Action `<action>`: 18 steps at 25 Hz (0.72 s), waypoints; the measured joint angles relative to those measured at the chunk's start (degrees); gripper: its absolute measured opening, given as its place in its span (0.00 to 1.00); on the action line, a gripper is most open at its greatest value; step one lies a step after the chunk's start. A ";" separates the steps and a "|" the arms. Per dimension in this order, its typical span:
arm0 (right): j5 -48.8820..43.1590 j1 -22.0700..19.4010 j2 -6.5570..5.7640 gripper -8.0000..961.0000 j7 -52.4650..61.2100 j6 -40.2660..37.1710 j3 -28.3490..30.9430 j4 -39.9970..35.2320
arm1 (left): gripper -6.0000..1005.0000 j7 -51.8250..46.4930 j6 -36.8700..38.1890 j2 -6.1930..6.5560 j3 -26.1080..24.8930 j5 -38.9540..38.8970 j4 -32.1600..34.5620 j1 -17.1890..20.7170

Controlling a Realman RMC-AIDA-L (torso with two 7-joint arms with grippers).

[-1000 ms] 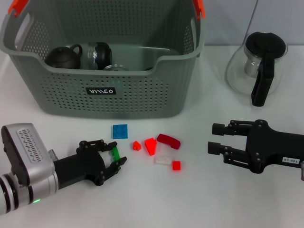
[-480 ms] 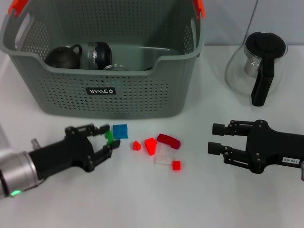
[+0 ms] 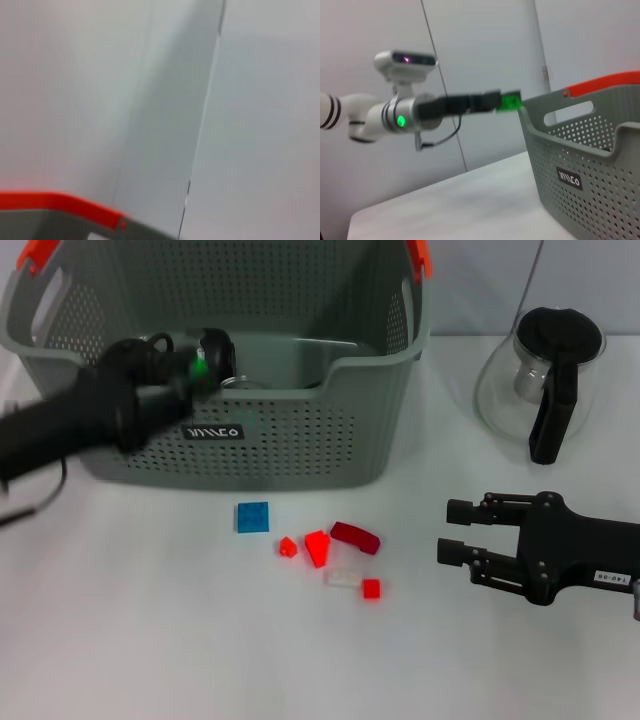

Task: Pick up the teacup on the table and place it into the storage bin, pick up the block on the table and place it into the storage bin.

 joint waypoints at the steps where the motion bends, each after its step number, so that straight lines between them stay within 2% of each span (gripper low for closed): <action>1: 0.00 0.01 0.00 0.55 0.05 0.00 0.00 0.00 | 0.45 -2.90 -0.25 0.33 0.00 -0.40 0.98 -1.28; 3: 0.00 0.05 0.03 0.55 0.14 0.01 0.00 0.00 | 0.46 -7.95 -1.14 0.84 0.03 -0.82 3.03 -3.74; 6: 0.00 0.08 0.17 0.55 0.14 -0.01 0.00 0.00 | 0.46 -14.87 -6.37 1.16 1.37 -0.50 7.05 -7.35; 8: 0.00 0.08 0.23 0.55 0.13 -0.04 0.00 0.00 | 0.46 -18.34 -11.02 1.34 3.77 0.24 9.06 -8.67; 11: 0.00 0.19 0.33 0.55 0.12 -0.06 0.00 0.00 | 0.47 -24.92 -20.30 2.32 11.13 3.31 11.97 -10.00; 13: 0.00 0.34 0.36 0.55 0.17 -0.05 0.01 0.00 | 0.47 -32.28 -27.27 3.34 17.77 7.66 13.44 -10.90; 15: 0.00 0.45 0.40 0.55 0.21 -0.05 0.01 0.00 | 0.48 -40.88 -32.79 4.06 22.25 14.12 13.80 -12.52; 18: 0.00 0.56 0.46 0.55 0.21 -0.06 0.01 0.00 | 0.48 -47.71 -36.34 3.99 24.58 22.40 13.63 -14.34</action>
